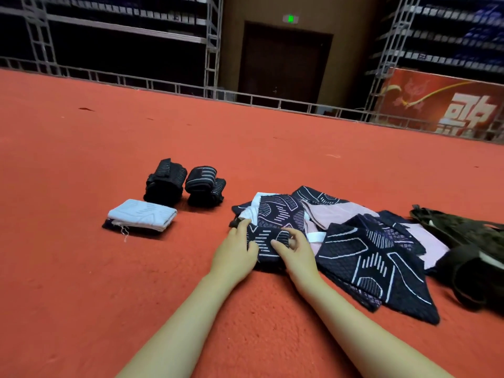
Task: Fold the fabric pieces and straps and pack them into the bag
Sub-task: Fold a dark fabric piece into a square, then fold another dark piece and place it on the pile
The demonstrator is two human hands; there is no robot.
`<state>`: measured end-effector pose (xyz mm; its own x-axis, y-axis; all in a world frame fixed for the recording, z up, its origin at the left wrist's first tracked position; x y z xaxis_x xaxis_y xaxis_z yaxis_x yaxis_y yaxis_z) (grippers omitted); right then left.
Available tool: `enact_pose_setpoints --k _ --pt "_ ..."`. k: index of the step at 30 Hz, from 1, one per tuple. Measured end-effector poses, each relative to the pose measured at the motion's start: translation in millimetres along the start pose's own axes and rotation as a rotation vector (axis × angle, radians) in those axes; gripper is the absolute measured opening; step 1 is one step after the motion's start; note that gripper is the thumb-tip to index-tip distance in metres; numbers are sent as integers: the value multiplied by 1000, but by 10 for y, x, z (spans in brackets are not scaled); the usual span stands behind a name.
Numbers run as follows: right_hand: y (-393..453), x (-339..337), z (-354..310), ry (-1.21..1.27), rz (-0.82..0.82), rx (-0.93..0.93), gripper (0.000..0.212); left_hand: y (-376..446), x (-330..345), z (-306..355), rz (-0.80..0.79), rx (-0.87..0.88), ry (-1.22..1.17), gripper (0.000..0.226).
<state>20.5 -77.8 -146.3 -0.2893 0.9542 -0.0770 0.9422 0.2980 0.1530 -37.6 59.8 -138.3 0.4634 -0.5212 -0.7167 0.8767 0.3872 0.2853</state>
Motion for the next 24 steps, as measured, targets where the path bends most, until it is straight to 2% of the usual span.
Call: enact_pose_setpoints --k 2,4,9,14,16,19,20,24 --pt "-28 17 -73 1 23 39 22 -60 -75 -7 -48 21 -78 51" --pt "-27 160 -212 10 -3 58 21 -77 -316 -89 -22 59 -138 47" --pt "109 992 -609 70 -129 42 18 33 -1245 -563 276 -15 -253 41" --pt "399 1985 -645 19 -114 -11 27 252 -1984 -1079 455 -81 -74 39" --pt "471 2277 -575 -18 -87 -5 32 354 -2085 -1302 396 -98 52 43" --pt "443 2620 -382 -254 -130 -8 39 389 -1848 -1690 87 -157 386 50" --pt "422 2686 -324 -323 -149 -9 41 355 -1765 -1781 33 -166 464 49" --pt "387 2604 -351 -424 -231 -30 44 293 -1730 -1794 118 -129 566 48"
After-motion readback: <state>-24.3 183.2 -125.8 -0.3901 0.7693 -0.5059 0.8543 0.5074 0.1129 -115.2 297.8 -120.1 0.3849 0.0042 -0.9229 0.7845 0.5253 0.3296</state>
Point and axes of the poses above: each hand's wrist, its own y-axis towards the middle knuckle, its own x-axis out of the palm, z = x × y, the point moved 6 cm from there along y, towards the middle knuckle, and after that the axes turned 3 degrees about y, right-handed, at the moved point
